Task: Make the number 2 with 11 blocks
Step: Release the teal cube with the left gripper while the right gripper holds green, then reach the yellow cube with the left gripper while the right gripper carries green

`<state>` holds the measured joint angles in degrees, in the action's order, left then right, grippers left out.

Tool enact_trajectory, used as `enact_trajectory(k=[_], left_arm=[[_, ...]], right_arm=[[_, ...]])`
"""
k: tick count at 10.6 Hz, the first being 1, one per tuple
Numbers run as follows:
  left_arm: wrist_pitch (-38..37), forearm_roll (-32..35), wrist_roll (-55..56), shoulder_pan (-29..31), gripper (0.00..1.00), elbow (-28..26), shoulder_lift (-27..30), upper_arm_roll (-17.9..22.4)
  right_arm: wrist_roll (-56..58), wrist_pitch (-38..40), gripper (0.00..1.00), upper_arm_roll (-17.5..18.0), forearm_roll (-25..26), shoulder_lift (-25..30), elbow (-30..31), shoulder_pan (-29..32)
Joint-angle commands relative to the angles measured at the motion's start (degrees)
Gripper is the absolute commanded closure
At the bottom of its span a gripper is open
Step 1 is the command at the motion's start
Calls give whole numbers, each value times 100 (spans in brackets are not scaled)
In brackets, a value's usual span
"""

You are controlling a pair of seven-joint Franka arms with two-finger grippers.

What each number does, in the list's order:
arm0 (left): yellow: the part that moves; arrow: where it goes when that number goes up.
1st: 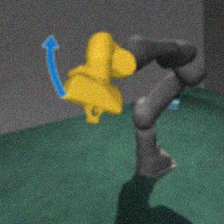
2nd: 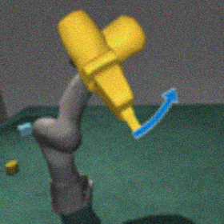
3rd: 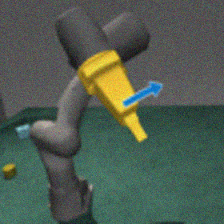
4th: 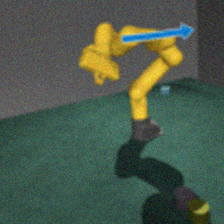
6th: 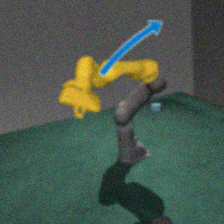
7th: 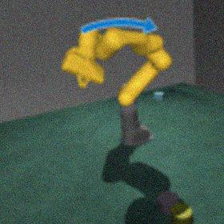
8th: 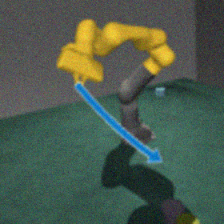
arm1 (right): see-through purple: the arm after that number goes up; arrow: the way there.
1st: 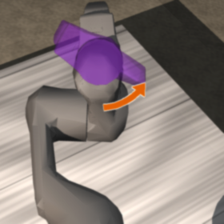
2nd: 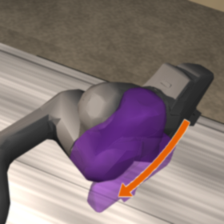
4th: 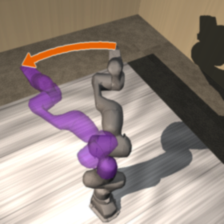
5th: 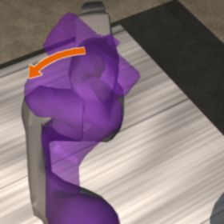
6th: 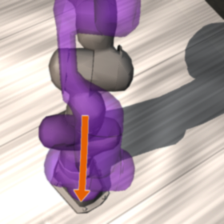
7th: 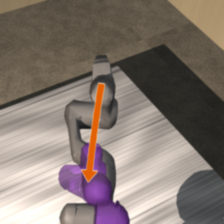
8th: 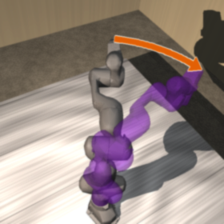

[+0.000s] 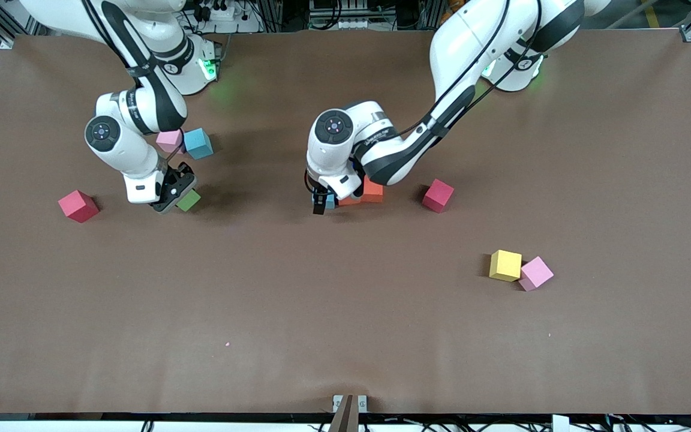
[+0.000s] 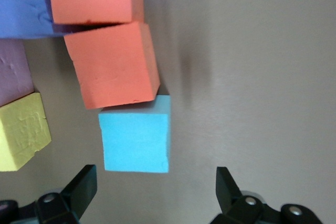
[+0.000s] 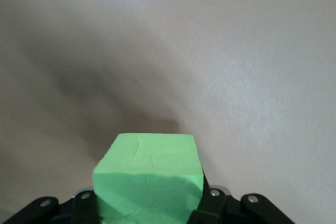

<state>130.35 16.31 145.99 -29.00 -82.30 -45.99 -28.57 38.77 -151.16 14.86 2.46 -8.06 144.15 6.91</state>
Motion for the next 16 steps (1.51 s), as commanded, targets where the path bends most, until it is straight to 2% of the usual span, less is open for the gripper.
enact_trajectory(k=[1,4,7,11,16], left_arm=[[-325,-5,-88,270,0,-76,519,36],[-711,170,-682,684,0,-75,985,36],[-932,162,-1701,1245,0,-75,1153,27],[-1170,118,-3275,2054,0,-75,1171,18],[-2003,65,-5410,2907,0,-75,1329,-8]], right_arm=[[-587,461,68,17,-44,-143,-551,-390],[-1843,1175,68,8,-52,-354,-1404,-1145],[-3659,1185,68,-1,-52,-889,-2046,-1980],[-6472,1177,68,61,-52,-996,-2373,-2597],[-7770,1220,68,43,-70,-1909,-3628,-3020]])
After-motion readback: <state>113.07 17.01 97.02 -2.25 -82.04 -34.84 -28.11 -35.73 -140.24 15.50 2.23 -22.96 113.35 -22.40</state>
